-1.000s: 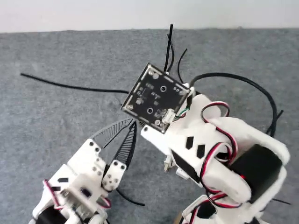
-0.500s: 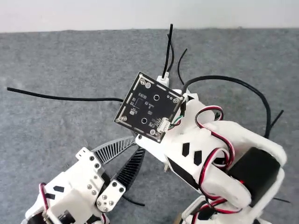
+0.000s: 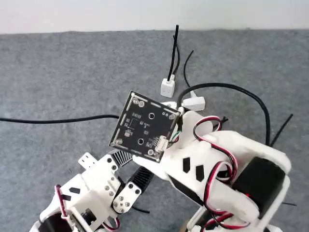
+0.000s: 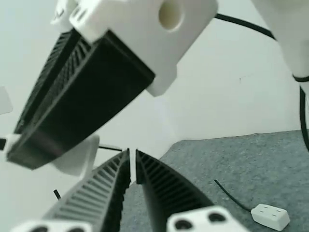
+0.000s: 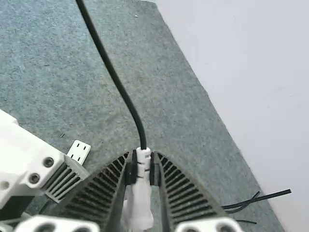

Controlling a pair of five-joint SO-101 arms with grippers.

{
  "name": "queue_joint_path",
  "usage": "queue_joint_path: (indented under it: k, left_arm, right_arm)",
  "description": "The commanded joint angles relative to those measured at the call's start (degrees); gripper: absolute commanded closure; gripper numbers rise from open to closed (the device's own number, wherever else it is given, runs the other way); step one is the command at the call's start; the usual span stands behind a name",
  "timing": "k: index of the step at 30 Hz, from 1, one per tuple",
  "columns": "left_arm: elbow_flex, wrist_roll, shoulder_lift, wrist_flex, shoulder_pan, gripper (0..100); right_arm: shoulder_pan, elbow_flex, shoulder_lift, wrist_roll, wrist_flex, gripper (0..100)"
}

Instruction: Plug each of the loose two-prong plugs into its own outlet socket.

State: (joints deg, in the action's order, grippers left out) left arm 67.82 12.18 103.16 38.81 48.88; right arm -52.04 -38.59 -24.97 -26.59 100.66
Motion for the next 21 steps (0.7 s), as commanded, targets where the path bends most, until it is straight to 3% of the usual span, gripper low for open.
queue_joint_path:
  k: [1, 5, 12, 21]
  left_arm:
    - [0.1, 1.5, -0.3, -1.6, 0.1, 99]
    - [1.7, 5.7, -0.3, -1.7, -1.1, 99]
    - [2.4, 3.5, -0.3, -1.8, -8.4, 99]
    - [2.6, 1.7, -0.3, -1.4, -11.3, 99]
  right_arm:
    - [-0.2, 0.6, -1.6, 0.5, 2.3, 99.0]
    - [-0.4, 3.3, -5.0, 0.8, 2.3, 99.0]
    - [-0.3, 9.5, -10.2, 2.7, 2.3, 99.0]
    - [-0.1, 11.6, -13.5, 2.9, 2.3, 99.0]
